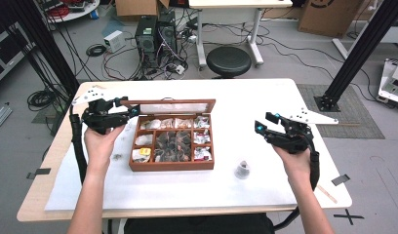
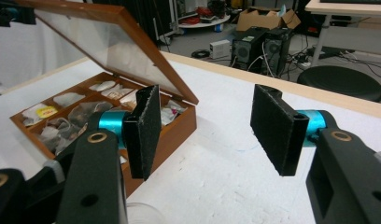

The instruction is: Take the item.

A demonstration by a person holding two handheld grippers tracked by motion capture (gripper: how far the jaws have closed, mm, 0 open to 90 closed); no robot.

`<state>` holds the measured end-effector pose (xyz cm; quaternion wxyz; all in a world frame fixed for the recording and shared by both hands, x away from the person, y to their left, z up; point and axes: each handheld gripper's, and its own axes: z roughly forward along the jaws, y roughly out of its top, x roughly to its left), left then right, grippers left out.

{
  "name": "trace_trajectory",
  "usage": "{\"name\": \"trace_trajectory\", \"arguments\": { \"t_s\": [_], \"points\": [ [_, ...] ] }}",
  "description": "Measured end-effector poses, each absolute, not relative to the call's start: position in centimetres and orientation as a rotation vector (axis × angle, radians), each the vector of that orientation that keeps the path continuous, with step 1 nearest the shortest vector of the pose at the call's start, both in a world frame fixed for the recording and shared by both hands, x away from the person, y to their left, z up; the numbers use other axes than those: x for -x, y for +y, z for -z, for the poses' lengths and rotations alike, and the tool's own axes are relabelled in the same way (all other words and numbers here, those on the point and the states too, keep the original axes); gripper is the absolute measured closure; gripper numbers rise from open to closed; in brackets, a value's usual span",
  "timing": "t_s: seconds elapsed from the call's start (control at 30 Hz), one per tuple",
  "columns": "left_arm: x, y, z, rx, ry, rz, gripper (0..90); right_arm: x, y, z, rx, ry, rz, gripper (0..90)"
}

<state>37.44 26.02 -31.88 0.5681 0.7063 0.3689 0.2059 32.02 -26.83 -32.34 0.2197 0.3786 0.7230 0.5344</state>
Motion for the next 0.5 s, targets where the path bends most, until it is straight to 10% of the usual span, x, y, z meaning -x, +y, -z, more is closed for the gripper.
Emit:
{"name": "trace_trajectory", "arguments": {
  "t_s": [0.5],
  "points": [
    [-37.2,26.0,31.9,-1.671,0.867,-0.487,33.4,-33.2,-28.8,32.7,-1.122,1.952,-1.479,39.2]
  ]
}}
